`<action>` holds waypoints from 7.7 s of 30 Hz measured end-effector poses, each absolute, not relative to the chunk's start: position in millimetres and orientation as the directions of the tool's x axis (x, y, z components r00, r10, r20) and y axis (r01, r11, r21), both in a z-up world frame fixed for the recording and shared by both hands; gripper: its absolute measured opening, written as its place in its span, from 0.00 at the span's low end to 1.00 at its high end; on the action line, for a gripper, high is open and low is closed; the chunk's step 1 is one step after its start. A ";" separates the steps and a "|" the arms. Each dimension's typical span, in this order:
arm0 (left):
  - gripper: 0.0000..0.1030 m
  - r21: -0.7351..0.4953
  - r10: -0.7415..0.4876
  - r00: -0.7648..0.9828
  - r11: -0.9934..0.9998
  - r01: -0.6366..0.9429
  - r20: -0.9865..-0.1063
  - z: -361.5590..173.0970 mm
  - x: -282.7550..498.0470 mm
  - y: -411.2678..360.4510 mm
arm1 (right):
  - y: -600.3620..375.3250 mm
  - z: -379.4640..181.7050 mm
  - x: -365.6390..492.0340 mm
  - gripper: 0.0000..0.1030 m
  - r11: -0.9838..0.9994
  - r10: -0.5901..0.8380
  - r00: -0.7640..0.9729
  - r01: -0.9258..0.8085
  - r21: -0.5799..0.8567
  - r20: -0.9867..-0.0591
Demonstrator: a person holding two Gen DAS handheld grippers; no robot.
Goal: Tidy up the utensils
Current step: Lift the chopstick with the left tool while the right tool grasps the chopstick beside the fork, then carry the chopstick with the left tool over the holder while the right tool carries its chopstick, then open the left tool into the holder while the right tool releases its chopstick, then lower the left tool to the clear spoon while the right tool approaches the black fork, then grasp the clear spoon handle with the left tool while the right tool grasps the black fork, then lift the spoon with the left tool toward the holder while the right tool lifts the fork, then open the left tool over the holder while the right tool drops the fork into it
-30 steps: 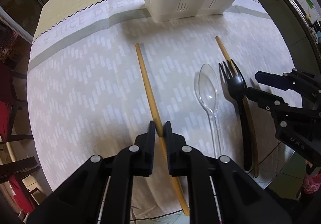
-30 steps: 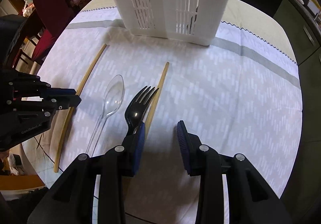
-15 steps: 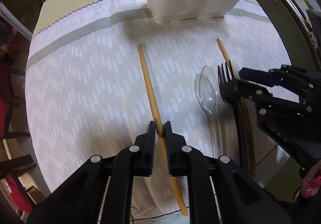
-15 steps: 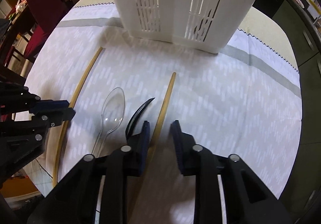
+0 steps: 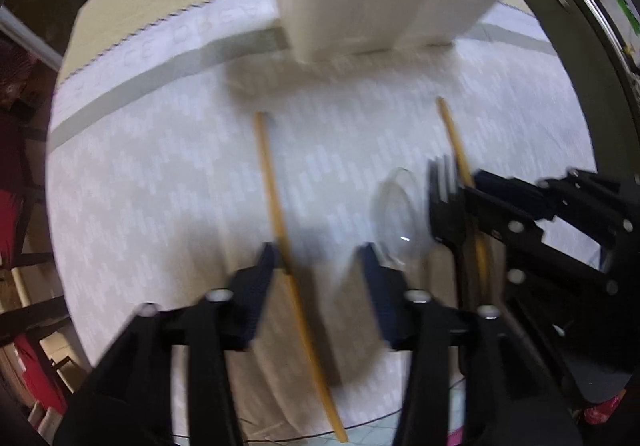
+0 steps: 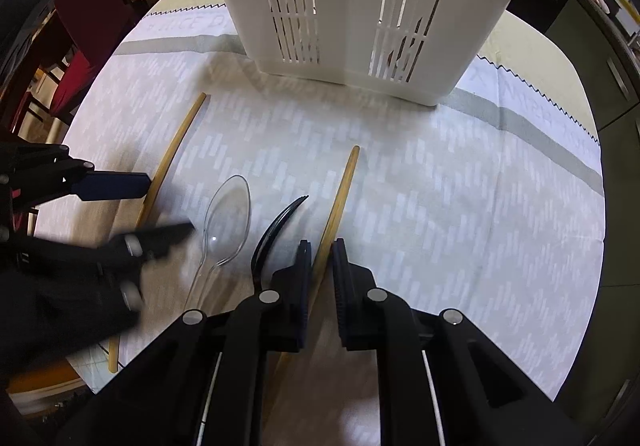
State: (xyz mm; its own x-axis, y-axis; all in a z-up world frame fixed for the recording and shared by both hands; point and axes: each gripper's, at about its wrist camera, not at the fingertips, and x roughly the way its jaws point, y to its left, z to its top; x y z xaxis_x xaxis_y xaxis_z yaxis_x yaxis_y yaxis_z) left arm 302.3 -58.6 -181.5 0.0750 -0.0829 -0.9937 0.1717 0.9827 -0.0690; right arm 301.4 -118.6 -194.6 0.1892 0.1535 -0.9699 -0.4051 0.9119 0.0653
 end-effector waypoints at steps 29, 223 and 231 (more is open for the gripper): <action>0.06 -0.148 -0.245 0.346 0.948 0.282 -0.906 -58.8 232.0 -17.2 | -225.0 -60.0 230.6 0.07 0.897 0.398 0.461 -0.378 0.231 -0.793; 0.08 -0.157 -0.282 0.835 0.959 0.234 -0.473 78.7 354.0 -71.4 | -236.5 -3.9 204.5 0.05 0.743 0.669 0.556 -0.488 0.459 -0.493; 0.16 -0.146 -0.253 0.772 0.967 0.207 -0.583 27.5 370.7 -72.4 | -243.2 -1.0 212.4 0.05 0.756 0.653 0.584 -0.471 0.454 -0.482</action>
State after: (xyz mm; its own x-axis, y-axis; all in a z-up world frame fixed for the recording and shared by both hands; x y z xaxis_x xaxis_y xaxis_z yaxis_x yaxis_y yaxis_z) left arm 370.7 -72.4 27.5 0.7721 -0.2533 -0.5829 0.2074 0.9674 -0.1456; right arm 212.4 -243.2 -1.0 0.5843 0.6533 -0.4815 -0.4710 0.7561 0.4543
